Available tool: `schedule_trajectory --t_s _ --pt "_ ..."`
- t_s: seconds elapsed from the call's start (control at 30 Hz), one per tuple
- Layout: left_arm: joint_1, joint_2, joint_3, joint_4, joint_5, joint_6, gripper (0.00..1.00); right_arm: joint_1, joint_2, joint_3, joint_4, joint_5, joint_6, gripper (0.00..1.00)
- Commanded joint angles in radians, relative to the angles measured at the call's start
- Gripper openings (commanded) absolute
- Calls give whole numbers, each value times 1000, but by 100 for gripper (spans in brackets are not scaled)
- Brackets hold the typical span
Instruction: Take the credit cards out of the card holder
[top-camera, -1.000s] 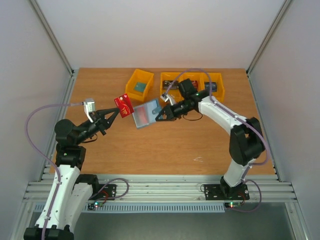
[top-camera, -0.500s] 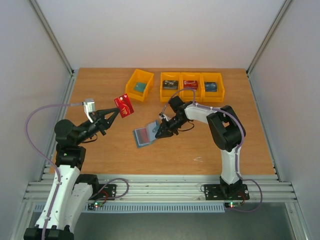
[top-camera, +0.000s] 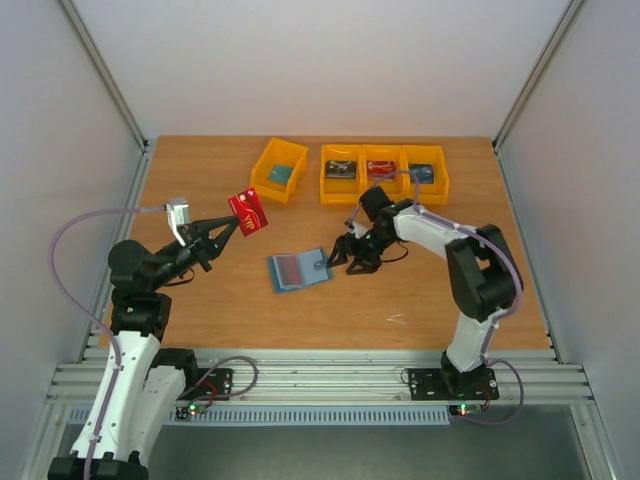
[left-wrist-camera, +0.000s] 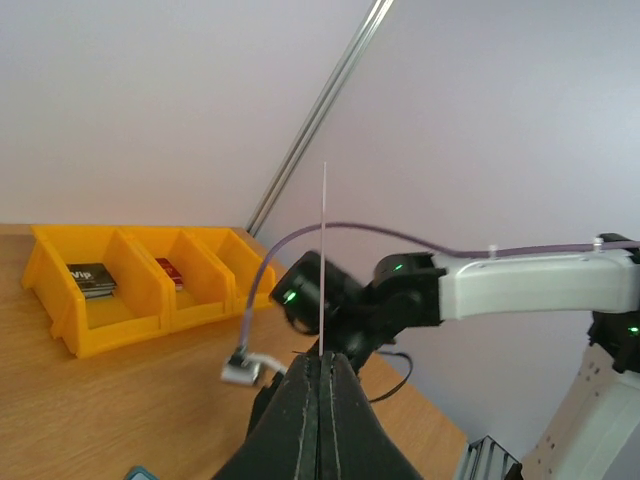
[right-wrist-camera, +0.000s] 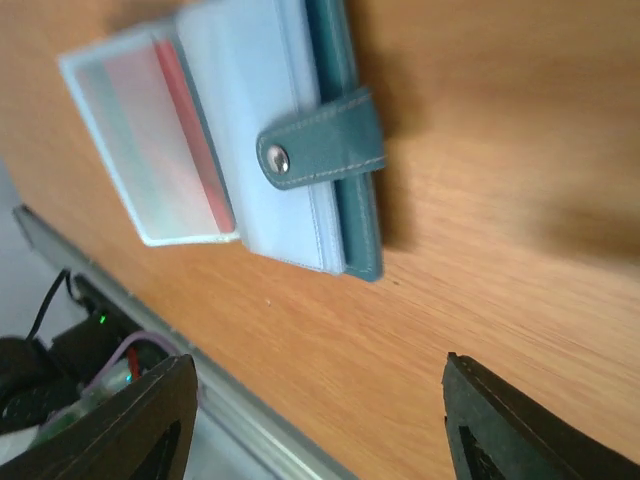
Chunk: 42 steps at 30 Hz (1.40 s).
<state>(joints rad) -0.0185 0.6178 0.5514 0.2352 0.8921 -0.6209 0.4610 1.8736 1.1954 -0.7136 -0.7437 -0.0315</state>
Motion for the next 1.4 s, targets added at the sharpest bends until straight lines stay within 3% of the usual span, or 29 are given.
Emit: schedule_trajectory --t_s 0.0,0.13,0.27,0.37,0.47,0.7,0.87,1.17,1.23,1.37 --pt "6 -20 6 76 32 -5 0 -23 -188 26 -53 206 7 68" --pt "6 -23 11 107 79 6 0 2 -333 110 -50 257 -131 76" --pt "5 -23 26 129 89 -2 0 72 -446 166 98 33 -237 78" --pt "5 -18 44 139 118 -20 0 109 -464 171 354 -196 -120 80" --pt "5 -19 51 137 144 -20 0 161 -434 186 525 -271 -4 80" --pt "5 -23 55 143 154 -35 0 259 -337 282 608 -298 10 77" --pt "5 -26 53 145 155 -36 0 265 -304 289 620 -316 27 63" --pt "5 -28 50 146 154 -37 0 270 -273 310 612 -380 30 9" --pt "5 -28 50 143 153 -37 0 270 -271 324 590 -381 19 2" --pt "5 -27 46 133 152 -36 0 270 -277 367 458 -381 -66 1"
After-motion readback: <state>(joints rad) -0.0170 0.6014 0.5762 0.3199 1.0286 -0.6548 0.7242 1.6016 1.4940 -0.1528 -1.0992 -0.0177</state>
